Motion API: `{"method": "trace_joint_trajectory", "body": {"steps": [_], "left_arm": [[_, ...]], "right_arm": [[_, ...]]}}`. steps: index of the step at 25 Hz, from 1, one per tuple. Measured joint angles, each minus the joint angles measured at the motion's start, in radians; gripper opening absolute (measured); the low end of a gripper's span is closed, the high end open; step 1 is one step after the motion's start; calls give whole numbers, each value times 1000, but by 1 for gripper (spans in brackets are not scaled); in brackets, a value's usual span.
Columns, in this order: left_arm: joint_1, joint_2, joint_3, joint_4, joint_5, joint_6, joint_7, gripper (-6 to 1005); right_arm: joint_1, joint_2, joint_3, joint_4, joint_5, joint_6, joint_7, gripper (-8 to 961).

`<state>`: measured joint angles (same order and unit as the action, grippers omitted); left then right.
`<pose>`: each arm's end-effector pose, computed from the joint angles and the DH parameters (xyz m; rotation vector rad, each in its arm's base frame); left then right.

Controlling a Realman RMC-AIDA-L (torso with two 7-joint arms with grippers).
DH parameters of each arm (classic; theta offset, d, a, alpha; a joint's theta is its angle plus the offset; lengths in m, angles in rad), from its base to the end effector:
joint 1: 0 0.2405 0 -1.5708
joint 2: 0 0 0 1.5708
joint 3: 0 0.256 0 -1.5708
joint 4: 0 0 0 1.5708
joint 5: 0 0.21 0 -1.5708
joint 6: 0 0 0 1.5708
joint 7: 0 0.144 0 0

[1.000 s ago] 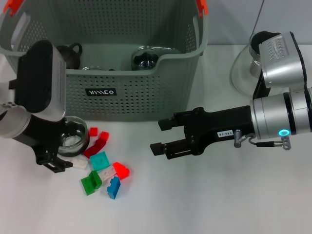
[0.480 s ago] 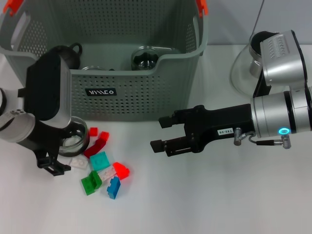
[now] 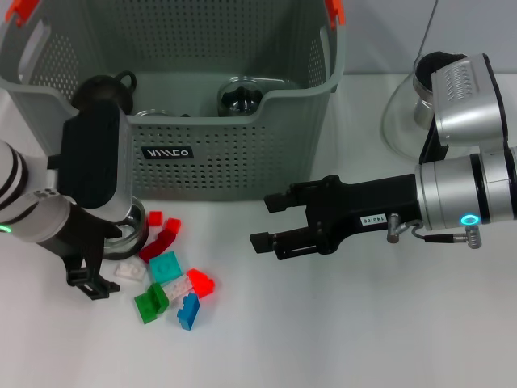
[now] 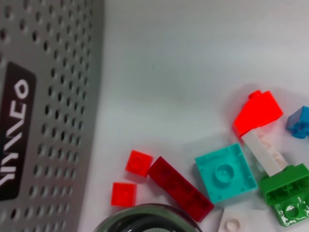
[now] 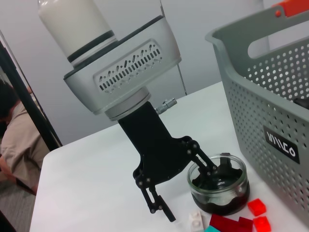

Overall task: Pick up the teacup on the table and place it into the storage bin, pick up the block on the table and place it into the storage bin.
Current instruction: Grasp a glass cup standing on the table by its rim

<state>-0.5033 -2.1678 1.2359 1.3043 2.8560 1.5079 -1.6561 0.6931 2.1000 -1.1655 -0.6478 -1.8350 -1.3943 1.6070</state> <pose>-0.2470 0.3399 0.0053 -2.7865 -0.0120 0.8687 0.1773 0.3517 -0.0650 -3.0151 0.5818 0.5548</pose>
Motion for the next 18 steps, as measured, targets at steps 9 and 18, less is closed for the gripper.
{"method": "trace_joint_trajectory", "body": {"steps": [9,18], "left_arm": [[-7,0,4,-10,0,3,-16,654],[-7,5,-5,-20,2,-37,-63,488]], "right_arm": [[-5,0,5,15,0,0,-9,802],[-6,0,7,15,0,-6,-9,804]]}}
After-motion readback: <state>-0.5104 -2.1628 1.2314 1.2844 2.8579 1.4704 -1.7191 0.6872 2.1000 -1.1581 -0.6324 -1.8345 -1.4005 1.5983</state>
